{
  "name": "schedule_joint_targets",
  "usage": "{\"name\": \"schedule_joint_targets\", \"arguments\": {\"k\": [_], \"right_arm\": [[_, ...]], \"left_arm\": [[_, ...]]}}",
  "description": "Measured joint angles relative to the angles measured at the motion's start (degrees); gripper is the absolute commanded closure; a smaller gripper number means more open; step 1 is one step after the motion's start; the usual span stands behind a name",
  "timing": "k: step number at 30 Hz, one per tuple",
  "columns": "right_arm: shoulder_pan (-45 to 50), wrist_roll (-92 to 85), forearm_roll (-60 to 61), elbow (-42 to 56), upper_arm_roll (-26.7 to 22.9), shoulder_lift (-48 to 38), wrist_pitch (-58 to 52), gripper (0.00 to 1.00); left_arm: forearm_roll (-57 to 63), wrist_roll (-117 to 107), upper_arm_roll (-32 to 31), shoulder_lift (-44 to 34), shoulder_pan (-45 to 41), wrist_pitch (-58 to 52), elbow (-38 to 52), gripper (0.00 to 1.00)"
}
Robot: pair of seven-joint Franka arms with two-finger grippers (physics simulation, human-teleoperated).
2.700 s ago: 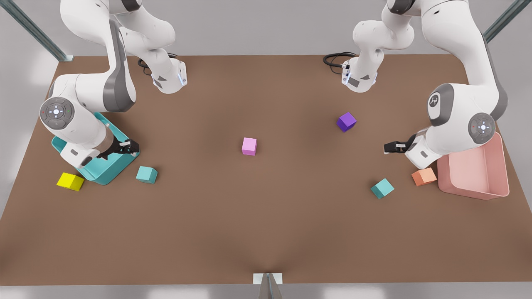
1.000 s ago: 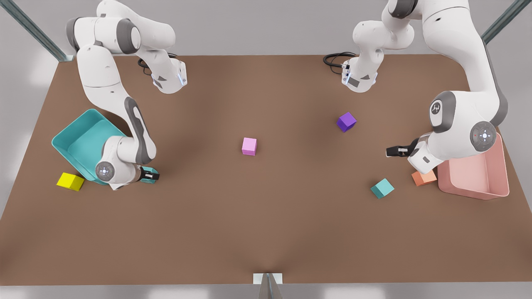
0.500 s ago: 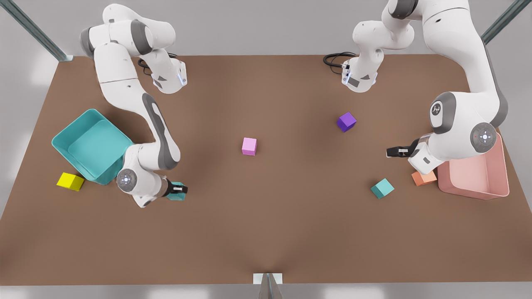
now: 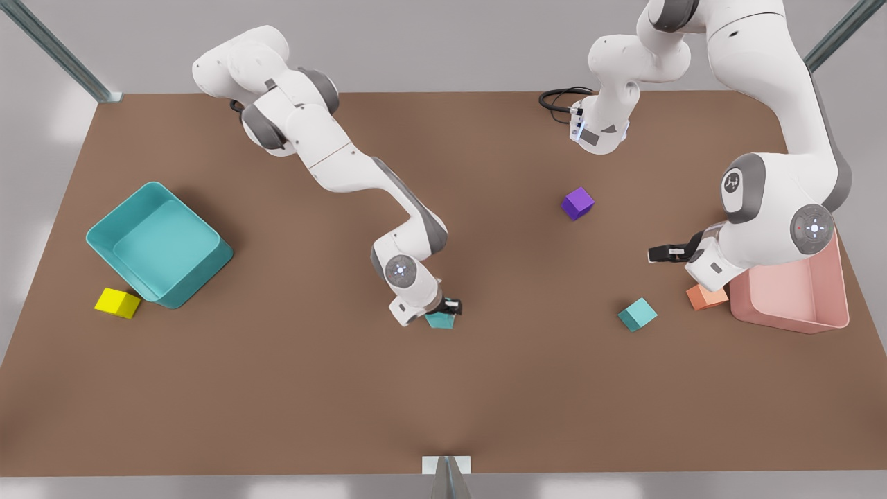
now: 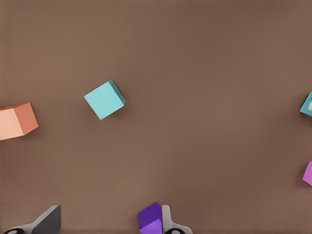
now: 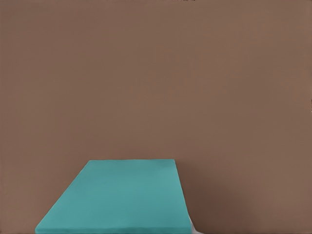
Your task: Stack the two blue cubes on top of each other
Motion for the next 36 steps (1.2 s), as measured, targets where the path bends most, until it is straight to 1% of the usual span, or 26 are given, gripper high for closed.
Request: {"name": "schedule_joint_targets", "arguments": {"k": [5,9,11,14,16,18,22,24,26,30,36], "right_arm": [[-0.27,7.34,-0.57,0.42,-0.15,-0.61,1.38,0.0],[-3.91,11.61,-0.6,0.85,-0.05,-6.69,-1.31,0.0],[-9.49,12.04,-0.51,0.34,0.03,-11.03,-6.7,0.0],[-22.99,8.97,-0.86,-0.51,-0.12,-12.96,-17.3,0.0],[-30.13,4.82,-4.28,-1.06,-0.19,-12.73,-22.38,0.0],[-33.47,-0.08,-9.25,-0.96,-0.24,-16.62,-27.48,0.0],[-34.65,-8.39,-13.96,-2.39,-0.42,-32.3,-40.51,0.0],[-34.69,-11.91,-15.22,-3.47,-0.37,-36.94,-45.06,0.0],[-34.63,-15.02,-15.96,-4.03,-0.35,-38.27,-48.32,0.0],[-34.55,-20.25,-16.65,-4.69,-0.35,-38.69,-52.35,0.0],[-34.55,-26.14,-16.89,-5.27,-0.31,-38.5,-55.04,0.0]], "left_arm": [[-0.01,-0.01,0.0,0.01,-0.01,-0.04,0.0,0.0],[-0.02,-0.03,0.0,0.0,-0.06,-0.06,0.0,0.0],[-0.02,-0.04,0.0,0.0,-0.04,-0.07,0.0,0.0],[0.06,-0.05,-0.06,0.0,-0.08,-0.09,0.0,0.0],[0.8,-0.07,-0.15,0.93,-0.35,-0.05,0.01,0.0],[1.97,-0.1,-0.12,4.39,-0.46,0.52,0.05,0.0],[2.82,-1.49,0.7,12.49,2.11,6.2,-0.22,0.0],[2.66,-3.67,0.83,15.45,2.36,10.53,-1.56,0.0],[1.3,-5.67,0.86,16.77,2.28,15.51,-3.78,0.0],[-1.66,-9.58,0.84,20.05,2.59,23.56,-4.52,0.0],[-2.67,-15.19,0.88,21.79,3.04,29.54,-5.02,0.0]]}}
